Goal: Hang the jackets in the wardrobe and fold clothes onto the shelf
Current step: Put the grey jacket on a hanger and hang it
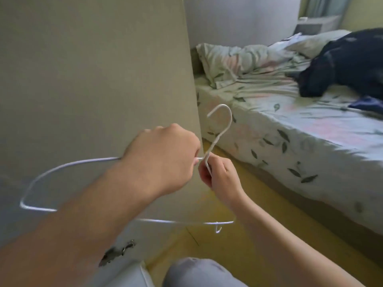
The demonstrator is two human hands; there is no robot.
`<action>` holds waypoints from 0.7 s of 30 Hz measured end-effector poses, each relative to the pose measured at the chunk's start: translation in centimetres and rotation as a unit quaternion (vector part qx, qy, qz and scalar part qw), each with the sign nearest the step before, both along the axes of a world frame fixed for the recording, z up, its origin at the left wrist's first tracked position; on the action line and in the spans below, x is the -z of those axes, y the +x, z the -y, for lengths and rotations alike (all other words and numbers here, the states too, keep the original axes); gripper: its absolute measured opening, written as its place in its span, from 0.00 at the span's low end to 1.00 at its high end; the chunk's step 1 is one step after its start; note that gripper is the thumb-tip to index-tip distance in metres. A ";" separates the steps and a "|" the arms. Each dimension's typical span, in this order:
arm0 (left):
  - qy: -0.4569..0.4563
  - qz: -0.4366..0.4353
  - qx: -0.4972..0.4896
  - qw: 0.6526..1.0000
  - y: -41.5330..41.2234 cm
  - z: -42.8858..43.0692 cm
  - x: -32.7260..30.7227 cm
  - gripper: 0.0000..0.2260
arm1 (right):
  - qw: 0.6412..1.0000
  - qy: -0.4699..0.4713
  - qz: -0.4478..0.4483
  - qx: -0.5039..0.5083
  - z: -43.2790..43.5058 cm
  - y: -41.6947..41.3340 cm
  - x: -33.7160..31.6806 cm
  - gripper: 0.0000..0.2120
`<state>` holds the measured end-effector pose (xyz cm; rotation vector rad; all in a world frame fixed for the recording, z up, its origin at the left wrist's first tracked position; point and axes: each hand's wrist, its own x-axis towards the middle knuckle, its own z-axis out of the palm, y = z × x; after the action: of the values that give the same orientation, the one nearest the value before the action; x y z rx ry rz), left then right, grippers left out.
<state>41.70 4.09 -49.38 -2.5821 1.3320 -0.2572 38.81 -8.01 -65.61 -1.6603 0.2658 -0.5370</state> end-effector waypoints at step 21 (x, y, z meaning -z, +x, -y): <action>0.221 -0.162 0.343 0.898 -5.6 39.0 -18.2 0.09 | 0.725 0.370 -0.228 0.535 26.6 -16.4 -18.0 0.18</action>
<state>36.10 -34.93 -31.17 -1.7529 2.0973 0.3539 22.37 -34.62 -47.57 -0.6626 1.6489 -0.7067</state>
